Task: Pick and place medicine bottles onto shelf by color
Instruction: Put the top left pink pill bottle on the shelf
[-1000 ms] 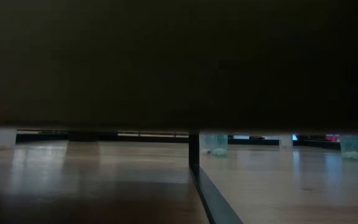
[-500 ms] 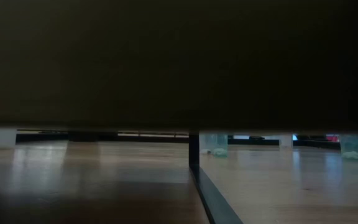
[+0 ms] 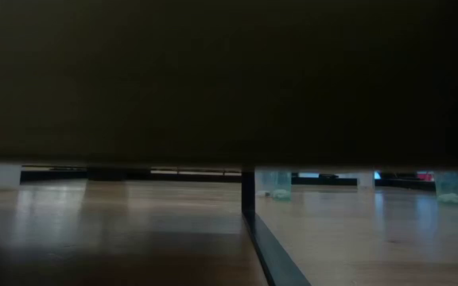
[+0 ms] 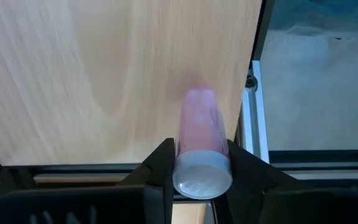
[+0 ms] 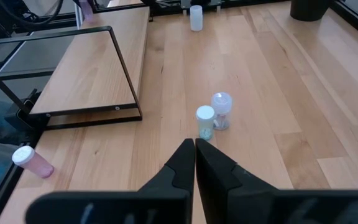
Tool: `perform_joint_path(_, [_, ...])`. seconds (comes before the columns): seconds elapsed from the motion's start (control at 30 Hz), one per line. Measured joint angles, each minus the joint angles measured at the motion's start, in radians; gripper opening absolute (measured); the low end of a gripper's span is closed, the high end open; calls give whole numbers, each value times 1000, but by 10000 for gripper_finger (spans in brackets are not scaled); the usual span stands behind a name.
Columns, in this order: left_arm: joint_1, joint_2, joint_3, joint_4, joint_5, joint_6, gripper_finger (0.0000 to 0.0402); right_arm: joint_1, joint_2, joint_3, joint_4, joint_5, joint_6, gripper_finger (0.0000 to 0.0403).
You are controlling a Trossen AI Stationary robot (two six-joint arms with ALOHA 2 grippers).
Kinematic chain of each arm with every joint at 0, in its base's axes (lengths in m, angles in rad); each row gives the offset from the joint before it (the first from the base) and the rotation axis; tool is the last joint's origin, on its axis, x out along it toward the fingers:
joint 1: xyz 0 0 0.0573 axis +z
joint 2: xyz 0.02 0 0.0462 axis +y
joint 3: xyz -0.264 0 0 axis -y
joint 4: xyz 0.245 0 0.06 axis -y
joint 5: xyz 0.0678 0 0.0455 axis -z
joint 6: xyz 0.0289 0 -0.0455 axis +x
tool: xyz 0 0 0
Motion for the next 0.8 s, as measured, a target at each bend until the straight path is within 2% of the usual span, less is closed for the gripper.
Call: perform_joint_path(0.8, [9,0,-32,28,54,-28,97,0,0,0,0,0,0,16])
